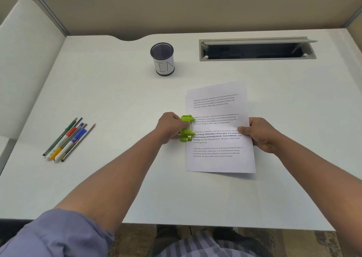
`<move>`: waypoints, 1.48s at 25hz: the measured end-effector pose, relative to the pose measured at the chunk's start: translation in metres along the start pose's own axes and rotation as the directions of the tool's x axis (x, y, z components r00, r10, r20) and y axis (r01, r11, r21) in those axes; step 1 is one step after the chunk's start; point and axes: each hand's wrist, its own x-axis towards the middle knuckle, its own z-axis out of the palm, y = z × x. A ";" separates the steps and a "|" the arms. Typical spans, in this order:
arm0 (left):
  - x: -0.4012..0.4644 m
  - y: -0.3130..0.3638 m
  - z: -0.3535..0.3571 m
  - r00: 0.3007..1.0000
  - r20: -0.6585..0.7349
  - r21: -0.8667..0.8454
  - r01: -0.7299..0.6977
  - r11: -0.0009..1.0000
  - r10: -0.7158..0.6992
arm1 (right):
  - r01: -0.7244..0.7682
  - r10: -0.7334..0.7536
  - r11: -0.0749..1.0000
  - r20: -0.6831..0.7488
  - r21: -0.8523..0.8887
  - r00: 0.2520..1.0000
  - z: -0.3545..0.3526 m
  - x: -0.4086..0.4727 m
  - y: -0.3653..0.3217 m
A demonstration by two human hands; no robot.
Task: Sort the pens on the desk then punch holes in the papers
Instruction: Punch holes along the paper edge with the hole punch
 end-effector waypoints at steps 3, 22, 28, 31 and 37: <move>0.002 0.005 -0.001 1.000 0.005 0.047 0.016 0.999 -0.016 | 0.001 -0.001 1.000 -0.003 -0.007 1.000 0.000 0.001 0.000; 0.030 0.019 0.000 0.990 0.067 0.416 0.084 0.905 -0.122 | -0.033 0.033 0.999 0.014 -0.031 0.999 -0.003 0.012 0.004; 0.020 0.019 -0.003 0.991 0.078 0.315 0.078 0.946 -0.108 | -0.013 0.013 0.999 0.000 -0.050 1.000 0.002 0.001 -0.005; 0.018 0.019 -0.006 0.987 0.119 0.300 0.064 0.952 -0.104 | -0.001 0.001 0.999 0.002 -0.047 1.000 0.000 -0.006 -0.009; 0.011 0.021 -0.003 0.993 0.081 0.302 0.062 0.951 -0.090 | 0.024 -0.025 0.998 -0.017 -0.056 1.000 -0.006 -0.013 -0.008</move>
